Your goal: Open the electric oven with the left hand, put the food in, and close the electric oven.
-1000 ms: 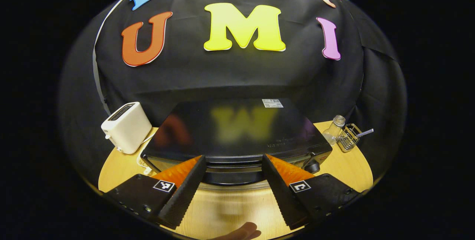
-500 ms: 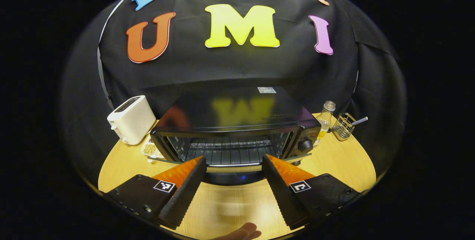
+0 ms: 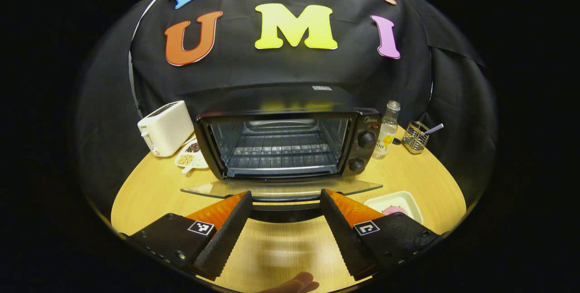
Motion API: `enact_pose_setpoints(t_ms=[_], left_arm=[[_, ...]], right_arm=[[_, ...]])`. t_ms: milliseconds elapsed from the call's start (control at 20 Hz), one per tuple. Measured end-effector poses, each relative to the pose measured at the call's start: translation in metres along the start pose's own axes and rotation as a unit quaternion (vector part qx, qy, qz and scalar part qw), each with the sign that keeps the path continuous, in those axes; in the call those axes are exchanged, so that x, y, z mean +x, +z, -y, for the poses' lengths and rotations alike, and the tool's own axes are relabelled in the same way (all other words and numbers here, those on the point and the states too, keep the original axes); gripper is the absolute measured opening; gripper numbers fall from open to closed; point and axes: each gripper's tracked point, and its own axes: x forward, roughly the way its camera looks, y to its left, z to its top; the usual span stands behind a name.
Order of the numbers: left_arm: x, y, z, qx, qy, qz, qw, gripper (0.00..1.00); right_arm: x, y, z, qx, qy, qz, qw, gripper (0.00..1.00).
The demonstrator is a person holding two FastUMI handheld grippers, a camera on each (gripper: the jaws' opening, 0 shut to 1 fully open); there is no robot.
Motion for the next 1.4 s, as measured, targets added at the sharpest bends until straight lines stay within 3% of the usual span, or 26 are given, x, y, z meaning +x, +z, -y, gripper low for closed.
enact_pose_setpoints(t_ms=[750, 1150, 1400], left_arm=[[0.016, -0.091, 0.005, -0.03, 0.0, -0.053, 0.998, 0.95], [-0.014, -0.073, -0.002, -0.047, -0.001, -0.004, 0.999, 0.95], [-0.084, -0.01, -0.007, -0.011, 0.015, 0.107, 0.994, 0.95]], right_arm=[[0.021, -0.05, -0.005, -0.012, -0.012, -0.081, 0.997, 1.0], [0.019, -0.047, -0.001, -0.026, -0.028, -0.087, 0.995, 1.0], [0.034, -0.064, -0.008, -0.021, -0.021, -0.117, 0.993, 1.0]])
